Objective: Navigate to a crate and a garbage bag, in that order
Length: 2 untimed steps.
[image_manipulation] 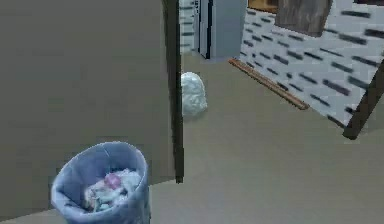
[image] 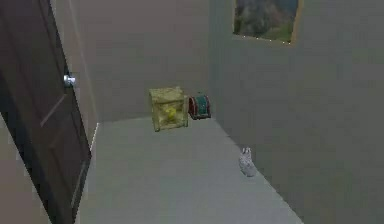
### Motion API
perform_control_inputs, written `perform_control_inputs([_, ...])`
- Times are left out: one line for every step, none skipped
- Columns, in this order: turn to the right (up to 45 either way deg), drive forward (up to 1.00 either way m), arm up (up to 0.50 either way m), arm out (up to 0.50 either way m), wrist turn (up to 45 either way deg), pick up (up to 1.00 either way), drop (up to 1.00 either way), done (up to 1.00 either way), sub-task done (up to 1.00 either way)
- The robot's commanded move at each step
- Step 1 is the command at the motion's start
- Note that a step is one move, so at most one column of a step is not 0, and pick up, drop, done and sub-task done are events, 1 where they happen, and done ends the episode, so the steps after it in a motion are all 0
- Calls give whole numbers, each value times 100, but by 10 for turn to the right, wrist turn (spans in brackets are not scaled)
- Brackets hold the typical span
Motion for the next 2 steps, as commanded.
perform_control_inputs([0,100,0,0,0,0,0,0,0])
perform_control_inputs([-60,0,0,0,0,0,0,0,0])
